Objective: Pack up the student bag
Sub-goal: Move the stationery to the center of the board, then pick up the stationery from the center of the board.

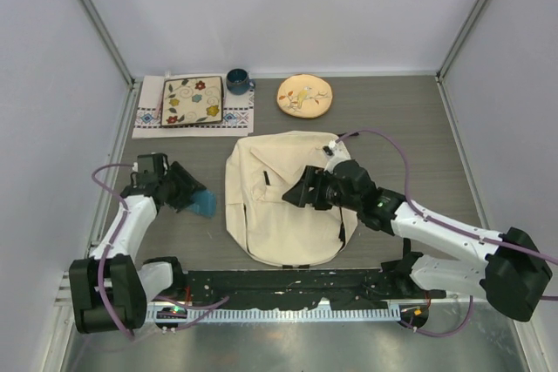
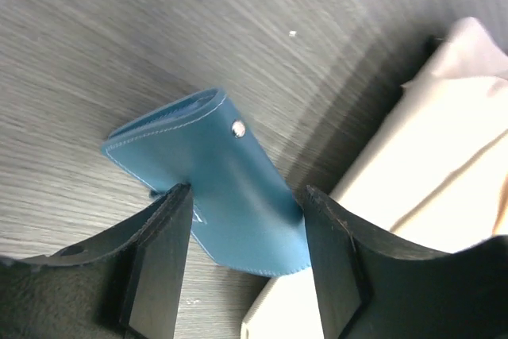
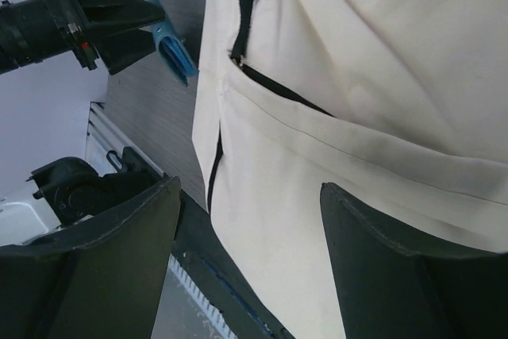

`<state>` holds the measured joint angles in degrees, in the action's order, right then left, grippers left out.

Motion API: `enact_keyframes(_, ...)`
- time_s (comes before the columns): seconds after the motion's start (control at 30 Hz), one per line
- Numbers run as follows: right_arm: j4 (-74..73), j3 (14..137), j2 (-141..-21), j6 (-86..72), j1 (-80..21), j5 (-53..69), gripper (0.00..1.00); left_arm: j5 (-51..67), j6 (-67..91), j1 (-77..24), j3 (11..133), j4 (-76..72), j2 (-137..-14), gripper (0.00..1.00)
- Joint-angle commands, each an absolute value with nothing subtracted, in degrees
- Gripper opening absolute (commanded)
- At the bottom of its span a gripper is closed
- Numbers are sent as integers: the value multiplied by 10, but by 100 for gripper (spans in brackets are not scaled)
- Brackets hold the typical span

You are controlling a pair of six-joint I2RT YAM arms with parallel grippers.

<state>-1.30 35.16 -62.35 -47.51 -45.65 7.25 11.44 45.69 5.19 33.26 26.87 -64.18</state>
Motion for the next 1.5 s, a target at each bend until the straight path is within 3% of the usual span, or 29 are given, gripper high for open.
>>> enact_keyframes(0.0,66,376,-641,-488,-480,88,76,170,440,50,330,224,-593,61)
enact_keyframes(0.27,98,381,-684,-501,-509,93,76,192,432,50,329,225,-598,59)
enact_keyframes(0.5,84,405,-694,-480,-534,81,76,126,434,49,340,259,-601,85)
enact_keyframes(0.53,70,418,-700,-475,-536,78,76,112,436,50,341,264,-598,95)
enact_keyframes(0.57,64,424,-704,-471,-538,74,76,83,437,50,342,268,-593,97)
enact_keyframes(0.9,73,411,-715,-488,-544,69,76,24,408,50,352,236,-651,100)
enact_keyframes(1.17,57,403,-708,-490,-543,50,76,76,413,50,327,152,-686,87)
enact_keyframes(1.47,52,397,-712,-497,-543,40,76,65,423,50,294,134,-673,57)
